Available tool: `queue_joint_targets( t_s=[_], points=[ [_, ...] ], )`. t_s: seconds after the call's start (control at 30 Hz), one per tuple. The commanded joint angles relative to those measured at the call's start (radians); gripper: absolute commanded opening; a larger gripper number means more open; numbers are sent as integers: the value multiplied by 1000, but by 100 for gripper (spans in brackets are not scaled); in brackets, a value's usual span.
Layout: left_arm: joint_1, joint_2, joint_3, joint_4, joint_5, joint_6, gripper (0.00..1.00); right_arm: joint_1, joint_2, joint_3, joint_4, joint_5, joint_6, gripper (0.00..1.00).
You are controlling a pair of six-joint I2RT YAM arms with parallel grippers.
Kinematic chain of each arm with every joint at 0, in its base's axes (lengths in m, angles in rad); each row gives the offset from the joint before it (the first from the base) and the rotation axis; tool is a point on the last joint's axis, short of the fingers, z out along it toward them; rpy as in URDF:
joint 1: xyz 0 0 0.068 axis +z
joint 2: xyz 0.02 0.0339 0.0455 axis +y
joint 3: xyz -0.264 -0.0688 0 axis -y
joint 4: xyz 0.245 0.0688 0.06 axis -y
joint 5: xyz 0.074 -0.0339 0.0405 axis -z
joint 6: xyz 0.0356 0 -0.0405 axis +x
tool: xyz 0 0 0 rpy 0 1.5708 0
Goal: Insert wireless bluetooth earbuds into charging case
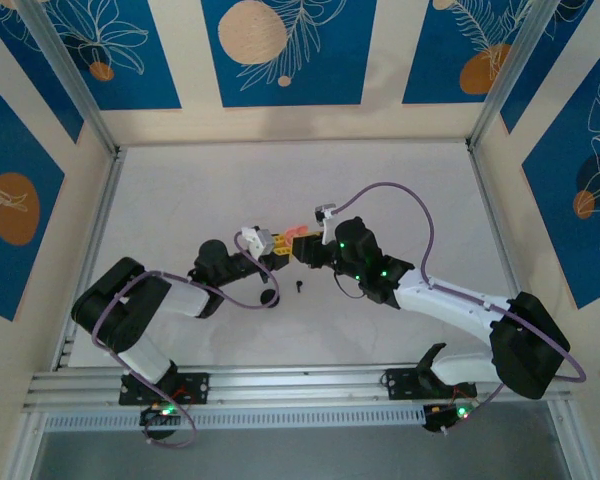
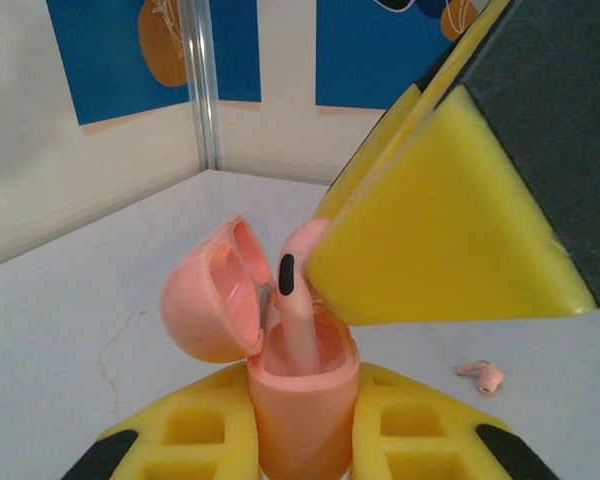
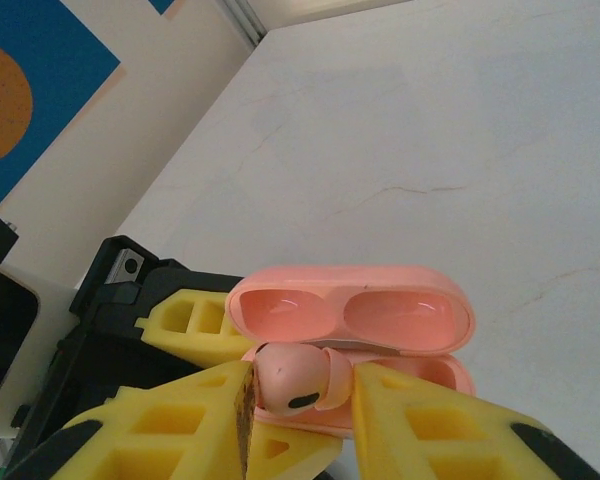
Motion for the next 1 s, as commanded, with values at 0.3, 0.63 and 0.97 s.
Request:
queue_joint_targets(
  t_s=[0.3, 0.63, 0.97],
  points=[
    [-10, -38, 43, 107, 102, -5, 13, -21, 27, 39, -130, -95, -95, 32],
    [-12, -38, 37, 107, 105, -1, 14, -49, 3, 52, -115, -160, -68, 45],
    [-12, -64, 3, 107, 108, 63, 14, -124, -143, 100, -273, -321, -26, 47]
  ],
)
